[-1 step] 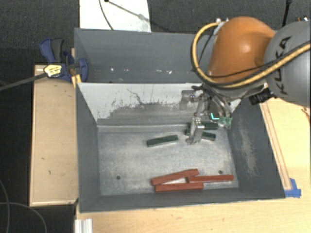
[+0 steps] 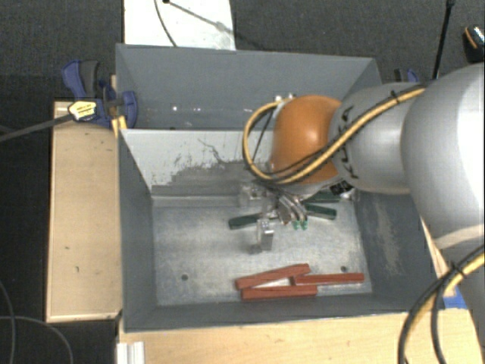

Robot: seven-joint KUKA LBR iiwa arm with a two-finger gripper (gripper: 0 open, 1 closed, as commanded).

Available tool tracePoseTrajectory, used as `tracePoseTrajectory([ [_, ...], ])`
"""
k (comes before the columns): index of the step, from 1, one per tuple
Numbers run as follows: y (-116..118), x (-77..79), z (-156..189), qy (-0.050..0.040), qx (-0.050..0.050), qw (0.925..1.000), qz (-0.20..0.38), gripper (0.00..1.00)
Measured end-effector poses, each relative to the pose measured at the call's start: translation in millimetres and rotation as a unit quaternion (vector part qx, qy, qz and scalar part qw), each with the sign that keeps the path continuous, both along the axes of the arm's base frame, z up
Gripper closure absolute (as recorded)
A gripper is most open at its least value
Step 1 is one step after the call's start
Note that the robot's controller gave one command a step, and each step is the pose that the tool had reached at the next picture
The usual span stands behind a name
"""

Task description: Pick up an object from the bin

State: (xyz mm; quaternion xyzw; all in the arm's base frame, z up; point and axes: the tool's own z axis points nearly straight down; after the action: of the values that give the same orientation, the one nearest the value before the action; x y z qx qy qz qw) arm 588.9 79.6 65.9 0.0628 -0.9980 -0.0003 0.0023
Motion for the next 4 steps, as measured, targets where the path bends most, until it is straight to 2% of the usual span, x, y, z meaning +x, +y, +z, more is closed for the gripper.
tracePoseTrajectory([
  [1, -4, -3.7, 37, -0.0056, 0.001, 0.9999, -0.016, 0.00],
  [2, -2, -11.1, 36, -0.0022, 0.000, 0.9972, -0.075, 0.00],
  [3, 0, -15.5, 4, -0.0012, 0.000, 0.9878, -0.155, 0.00],
  [4, 0, -15.0, 4, -0.0018, 0.000, 0.9878, -0.156, 0.00],
])
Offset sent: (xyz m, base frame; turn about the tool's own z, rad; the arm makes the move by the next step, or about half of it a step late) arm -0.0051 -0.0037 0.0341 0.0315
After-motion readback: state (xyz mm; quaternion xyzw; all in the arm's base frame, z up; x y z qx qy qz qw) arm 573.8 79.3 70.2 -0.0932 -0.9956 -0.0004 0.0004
